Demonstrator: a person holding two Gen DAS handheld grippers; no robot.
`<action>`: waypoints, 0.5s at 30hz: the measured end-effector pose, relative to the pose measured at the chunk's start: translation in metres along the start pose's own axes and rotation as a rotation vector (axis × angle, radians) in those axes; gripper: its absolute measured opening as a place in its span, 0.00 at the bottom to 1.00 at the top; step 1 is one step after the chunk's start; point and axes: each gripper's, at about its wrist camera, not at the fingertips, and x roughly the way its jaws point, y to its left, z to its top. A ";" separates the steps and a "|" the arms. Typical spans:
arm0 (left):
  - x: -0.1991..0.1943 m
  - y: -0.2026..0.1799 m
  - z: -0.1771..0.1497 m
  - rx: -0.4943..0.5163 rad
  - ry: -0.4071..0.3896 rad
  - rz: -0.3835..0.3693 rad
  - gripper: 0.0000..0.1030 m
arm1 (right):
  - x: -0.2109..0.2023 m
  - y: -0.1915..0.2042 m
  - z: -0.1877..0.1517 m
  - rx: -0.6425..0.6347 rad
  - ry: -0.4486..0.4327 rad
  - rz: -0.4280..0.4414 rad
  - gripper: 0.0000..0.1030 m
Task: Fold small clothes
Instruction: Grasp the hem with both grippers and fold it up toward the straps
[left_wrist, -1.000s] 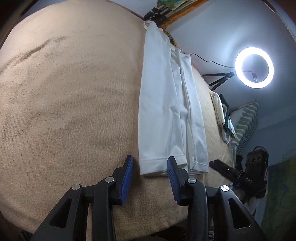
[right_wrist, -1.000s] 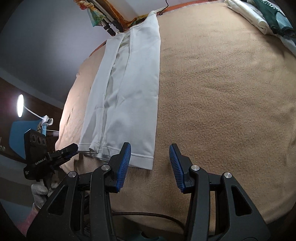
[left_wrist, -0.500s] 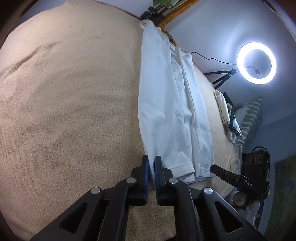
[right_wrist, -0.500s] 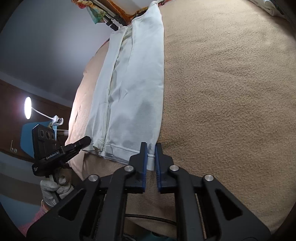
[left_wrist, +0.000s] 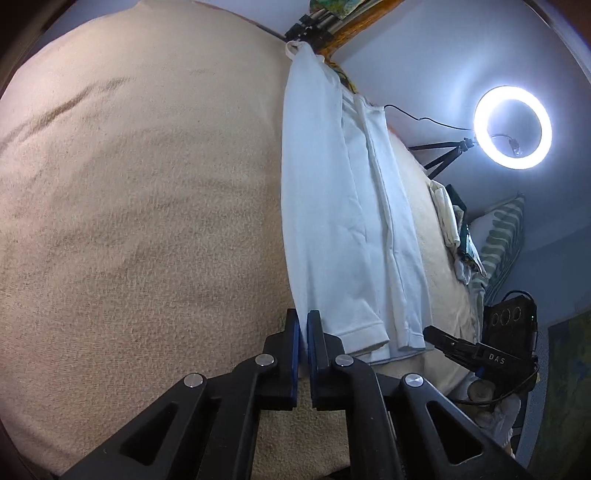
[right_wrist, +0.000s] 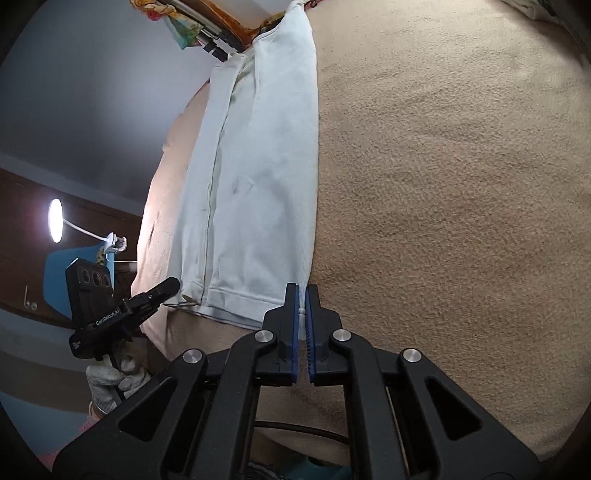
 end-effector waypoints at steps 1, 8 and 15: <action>-0.002 -0.002 0.001 0.006 -0.001 0.000 0.01 | -0.002 0.000 0.000 0.002 -0.003 0.008 0.05; -0.009 -0.009 0.013 0.007 -0.003 -0.020 0.01 | -0.016 0.005 0.007 0.022 -0.040 0.076 0.05; -0.012 -0.018 0.039 -0.001 -0.014 -0.045 0.01 | -0.016 0.010 0.027 0.031 -0.073 0.076 0.05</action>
